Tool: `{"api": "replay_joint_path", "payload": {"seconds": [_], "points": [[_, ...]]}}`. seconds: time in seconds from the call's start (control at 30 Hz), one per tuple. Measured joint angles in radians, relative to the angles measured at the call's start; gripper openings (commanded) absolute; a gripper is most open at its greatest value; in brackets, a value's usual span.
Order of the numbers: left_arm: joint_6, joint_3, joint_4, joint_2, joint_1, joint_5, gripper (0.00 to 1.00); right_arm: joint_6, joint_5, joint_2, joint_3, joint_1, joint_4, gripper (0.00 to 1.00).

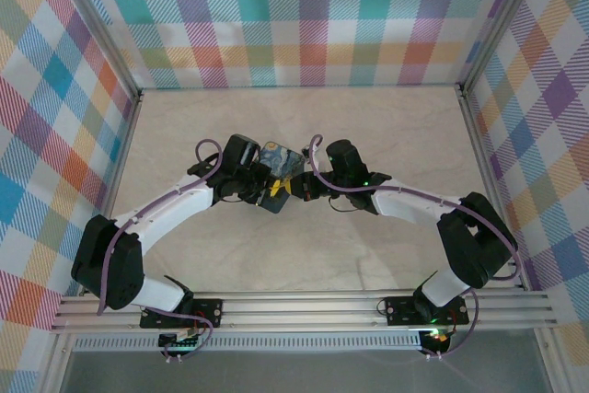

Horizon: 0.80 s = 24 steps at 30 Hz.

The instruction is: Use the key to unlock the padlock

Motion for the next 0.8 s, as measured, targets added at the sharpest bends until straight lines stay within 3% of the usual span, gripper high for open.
{"api": "replay_joint_path", "payload": {"seconds": [0.8], "points": [[-0.068, -0.021, 0.038, -0.002, 0.009, -0.002, 0.18, 0.061, 0.008, 0.019, -0.002, 0.008, 0.057, 0.06]]}}
